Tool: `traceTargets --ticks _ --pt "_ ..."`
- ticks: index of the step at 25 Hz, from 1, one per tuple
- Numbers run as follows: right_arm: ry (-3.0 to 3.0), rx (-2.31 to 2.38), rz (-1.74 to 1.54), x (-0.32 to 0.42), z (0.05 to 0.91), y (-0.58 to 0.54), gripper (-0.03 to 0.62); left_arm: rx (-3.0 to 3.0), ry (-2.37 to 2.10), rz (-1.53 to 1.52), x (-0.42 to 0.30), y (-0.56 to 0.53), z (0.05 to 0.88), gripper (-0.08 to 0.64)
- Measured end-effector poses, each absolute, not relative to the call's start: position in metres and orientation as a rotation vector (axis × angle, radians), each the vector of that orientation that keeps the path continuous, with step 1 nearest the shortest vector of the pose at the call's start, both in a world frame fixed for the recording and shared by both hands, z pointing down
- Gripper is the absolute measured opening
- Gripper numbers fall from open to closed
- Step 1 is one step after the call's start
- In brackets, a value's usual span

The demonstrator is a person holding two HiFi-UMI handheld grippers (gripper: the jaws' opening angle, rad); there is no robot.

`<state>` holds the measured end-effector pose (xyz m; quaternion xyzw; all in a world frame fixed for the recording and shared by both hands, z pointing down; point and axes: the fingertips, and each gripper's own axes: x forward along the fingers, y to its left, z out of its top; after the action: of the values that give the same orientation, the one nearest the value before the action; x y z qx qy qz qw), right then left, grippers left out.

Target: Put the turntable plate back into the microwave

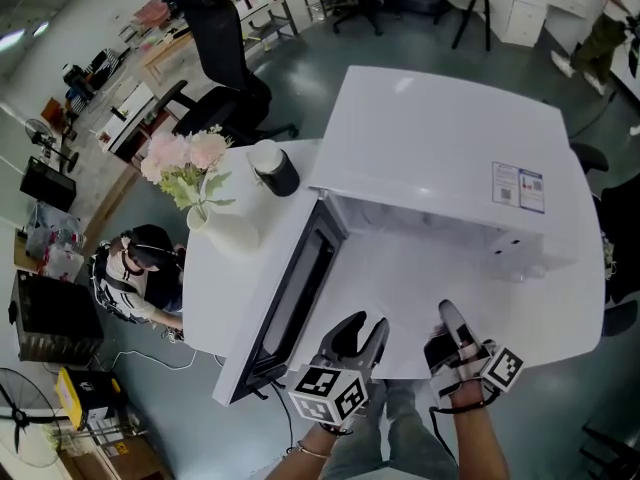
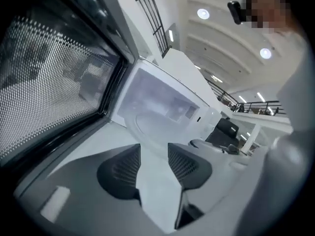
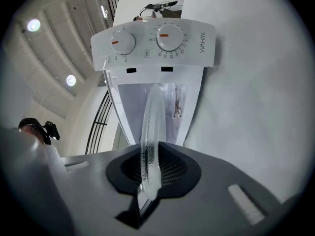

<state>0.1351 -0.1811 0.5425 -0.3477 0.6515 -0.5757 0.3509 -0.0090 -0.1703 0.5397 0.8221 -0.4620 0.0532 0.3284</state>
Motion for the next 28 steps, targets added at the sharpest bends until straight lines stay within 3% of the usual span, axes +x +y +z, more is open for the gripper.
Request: traceTargets --ticks 13,28 --pt "1.657 -0.882 -1.458 0.135 0.535 -0.193 0.04 2.17 -1.42 0.295 -0.031 -0.167 0.534 -0.008" --pt "1.622 -0.91 -1.448 0.131 0.539 -0.195 0.04 2.183 -1.384 0.305 -0.031 -0.163 0.533 0.0"
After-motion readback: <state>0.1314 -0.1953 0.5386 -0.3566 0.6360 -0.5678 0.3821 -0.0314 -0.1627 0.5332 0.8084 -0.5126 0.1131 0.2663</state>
